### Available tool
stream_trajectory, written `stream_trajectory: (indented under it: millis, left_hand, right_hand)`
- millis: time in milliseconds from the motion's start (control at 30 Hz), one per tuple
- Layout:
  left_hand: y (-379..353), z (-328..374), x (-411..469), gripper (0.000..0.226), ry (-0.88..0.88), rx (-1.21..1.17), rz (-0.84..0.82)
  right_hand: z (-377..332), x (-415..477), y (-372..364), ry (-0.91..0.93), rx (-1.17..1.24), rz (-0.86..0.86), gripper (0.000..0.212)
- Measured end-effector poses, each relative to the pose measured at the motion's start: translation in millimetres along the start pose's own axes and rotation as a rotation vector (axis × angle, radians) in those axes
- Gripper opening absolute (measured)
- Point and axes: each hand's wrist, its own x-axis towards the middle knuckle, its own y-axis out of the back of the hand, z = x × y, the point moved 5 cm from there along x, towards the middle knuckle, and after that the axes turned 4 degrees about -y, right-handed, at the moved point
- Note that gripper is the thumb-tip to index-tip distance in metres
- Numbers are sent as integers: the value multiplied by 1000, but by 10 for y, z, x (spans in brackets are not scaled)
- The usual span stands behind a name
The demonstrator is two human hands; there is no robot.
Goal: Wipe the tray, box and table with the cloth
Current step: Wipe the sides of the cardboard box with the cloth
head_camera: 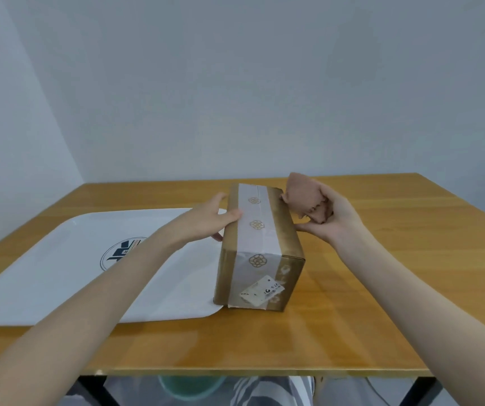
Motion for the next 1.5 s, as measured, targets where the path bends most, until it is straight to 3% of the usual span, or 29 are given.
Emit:
stream_trajectory:
  millis: [167, 300, 433, 533, 700, 833, 1000, 1133, 1200, 1267, 1300, 1367, 1500]
  left_hand:
    - [-164, 129, 70, 45, -54, -115, -72]
    - [-352, 102, 148, 33, 26, -228, -125]
    - [-394, -2, 189, 45, 48, -315, -130]
    - [-339, -119, 157, 39, 68, -319, -72]
    - [-149, -299, 72, 53, 86, -130, 22]
    - [20, -261, 119, 41, 38, -287, 128]
    - [191, -193, 248, 58, 17, -413, 213]
    - [220, -139, 465, 70, 51, -388, 178]
    - [166, -108, 559, 68, 65, -375, 156]
    - [117, -104, 629, 52, 77, -394, 144]
    - [104, -117, 657, 39, 82, -412, 143]
    - [82, -156, 704, 23, 77, -452, 143]
    - [60, -226, 747, 15, 54, -485, 177]
  right_hand:
    - [-161, -82, -10, 43, -8, 40, 21]
    - [-346, -105, -91, 96, -44, 25, 18]
    - [-326, -97, -231, 101, -29, 18, 15]
    - [-210, -94, -417, 69, -31, -24, 12]
    - [-88, -86, -629, 14, -67, -102, 13]
    - [-85, -116, -661, -15, -2, -154, 13]
    - [-169, -43, -607, 60, 84, -152, 13]
    - [-251, 91, -584, 185, -156, -121, 8]
    - [-242, 169, -593, 241, -329, -124, 16]
    - [-206, 230, -621, 327, -618, -102, 32]
    - [-179, 249, -659, 393, -783, -102, 32]
    - [-112, 211, -769, 556, -1052, -162, 10]
    - [113, 254, -818, 724, -1613, -309, 21]
